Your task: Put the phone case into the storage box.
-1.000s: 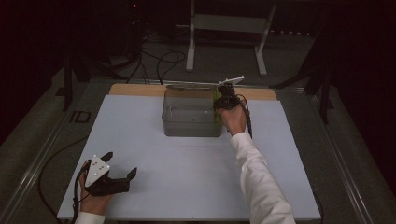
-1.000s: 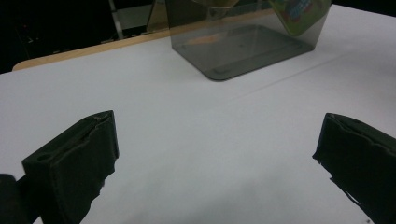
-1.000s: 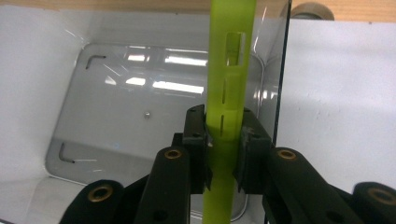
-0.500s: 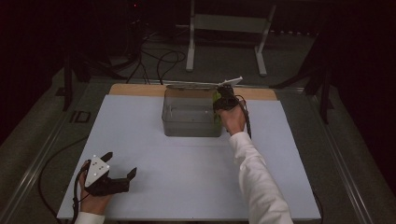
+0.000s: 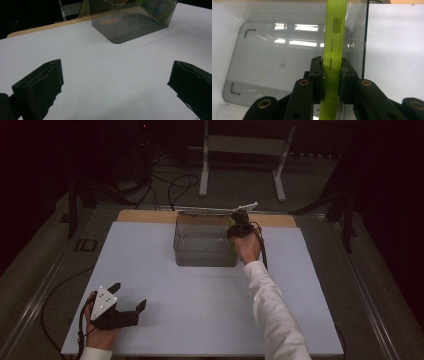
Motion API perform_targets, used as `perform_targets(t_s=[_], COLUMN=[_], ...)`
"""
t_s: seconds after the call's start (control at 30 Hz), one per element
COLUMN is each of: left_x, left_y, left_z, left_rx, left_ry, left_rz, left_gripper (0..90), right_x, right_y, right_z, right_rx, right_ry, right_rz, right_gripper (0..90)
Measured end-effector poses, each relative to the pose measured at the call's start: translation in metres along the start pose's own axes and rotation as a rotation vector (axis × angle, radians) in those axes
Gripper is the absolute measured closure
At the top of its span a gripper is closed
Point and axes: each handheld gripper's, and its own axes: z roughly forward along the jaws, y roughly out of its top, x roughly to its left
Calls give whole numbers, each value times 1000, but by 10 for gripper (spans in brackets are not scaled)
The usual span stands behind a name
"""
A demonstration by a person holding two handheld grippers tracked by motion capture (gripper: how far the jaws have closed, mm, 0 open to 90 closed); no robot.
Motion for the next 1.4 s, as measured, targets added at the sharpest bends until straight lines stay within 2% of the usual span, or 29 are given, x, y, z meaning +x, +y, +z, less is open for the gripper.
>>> perform_targets(t_s=[0.17,0.2,0.33,0.57,0.63,0.77,1.07,1.4], left_x=[0,0,0,0,0,0,0,0], left_y=[0,0,0,0,0,0,0,0], left_z=[0,0,0,0,0,0,0,0], left_rx=[1,0,1,-1,0,0,1,-1], left_ry=[0,-1,-1,0,0,1,0,1], left_rz=[1,0,0,-1,-1,0,0,-1], left_gripper=[0,0,0,0,0,0,0,0], right_x=[0,-1,-2,-1,-1,0,-2,-1], right_y=[0,0,0,1,1,0,1,2], right_z=[1,2,2,2,2,1,1,5], right_rx=[1,6,9,11,13,13,26,27], right_ry=[4,25,42,41,59,62,93,84], right_rz=[10,27,45,59,70,69,102,92], right_gripper=[763,767,769,772,773,775,778,772])
